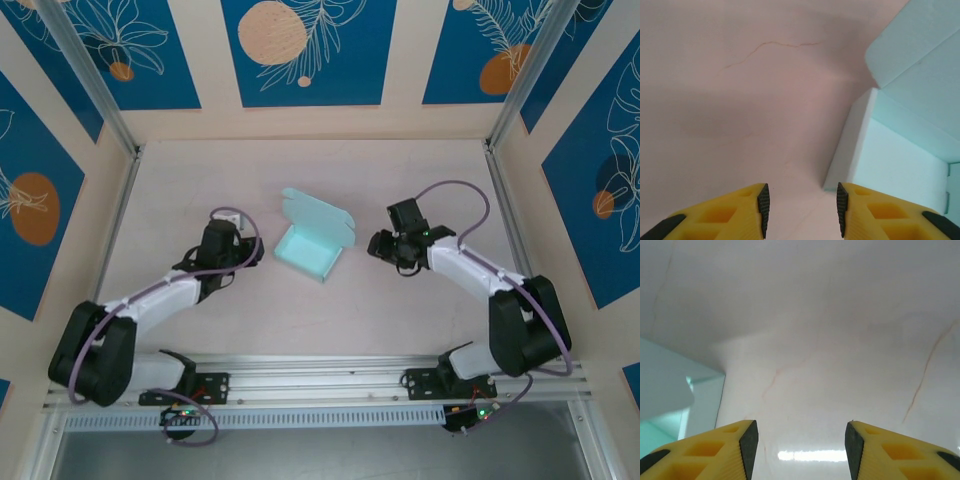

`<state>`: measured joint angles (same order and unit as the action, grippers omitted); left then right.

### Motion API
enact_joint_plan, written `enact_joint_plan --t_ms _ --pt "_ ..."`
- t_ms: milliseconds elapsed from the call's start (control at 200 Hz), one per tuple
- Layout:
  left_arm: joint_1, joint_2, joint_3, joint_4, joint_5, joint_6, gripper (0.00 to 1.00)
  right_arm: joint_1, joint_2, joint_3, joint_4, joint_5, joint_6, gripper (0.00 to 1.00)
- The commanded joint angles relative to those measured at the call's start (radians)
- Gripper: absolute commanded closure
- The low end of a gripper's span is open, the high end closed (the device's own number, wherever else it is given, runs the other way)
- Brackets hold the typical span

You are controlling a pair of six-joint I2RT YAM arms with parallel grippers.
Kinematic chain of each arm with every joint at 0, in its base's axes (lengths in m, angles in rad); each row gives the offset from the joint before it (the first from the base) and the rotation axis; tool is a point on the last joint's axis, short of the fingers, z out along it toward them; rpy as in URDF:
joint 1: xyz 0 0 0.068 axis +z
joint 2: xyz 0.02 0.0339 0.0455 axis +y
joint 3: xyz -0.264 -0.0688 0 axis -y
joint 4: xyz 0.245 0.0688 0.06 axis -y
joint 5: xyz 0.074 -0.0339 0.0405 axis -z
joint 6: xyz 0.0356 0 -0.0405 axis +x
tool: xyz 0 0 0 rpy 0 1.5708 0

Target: Fold the paper box

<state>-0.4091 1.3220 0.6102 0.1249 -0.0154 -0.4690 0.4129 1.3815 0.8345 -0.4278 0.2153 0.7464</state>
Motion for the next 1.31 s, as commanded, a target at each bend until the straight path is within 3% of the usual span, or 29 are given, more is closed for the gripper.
enact_joint_plan --t_ms 0,210,575,840,1035,1110,1300 --pt "0.009 0.073 0.064 0.095 0.089 0.063 0.60 0.084 -0.057 -0.049 -0.003 0.048 0.108 0.47" --pt "0.009 0.216 0.095 0.180 0.147 0.018 0.64 0.227 0.005 -0.039 0.108 -0.012 0.196 0.45" --pt "0.007 0.274 0.106 0.189 0.166 0.012 0.65 0.266 0.205 0.087 0.199 -0.080 0.144 0.45" --pt "-0.004 0.297 0.072 0.217 0.220 -0.049 0.71 0.215 0.342 0.197 0.219 -0.137 0.040 0.49" --pt "-0.051 0.236 0.016 0.237 0.219 -0.126 0.69 0.126 0.451 0.323 0.194 -0.225 -0.086 0.52" --pt "-0.062 0.198 -0.007 0.226 0.190 -0.151 0.61 0.103 0.471 0.365 0.158 -0.241 -0.114 0.51" --pt "-0.054 0.088 -0.025 0.128 0.027 -0.131 0.56 0.091 0.431 0.362 0.124 -0.222 -0.147 0.44"
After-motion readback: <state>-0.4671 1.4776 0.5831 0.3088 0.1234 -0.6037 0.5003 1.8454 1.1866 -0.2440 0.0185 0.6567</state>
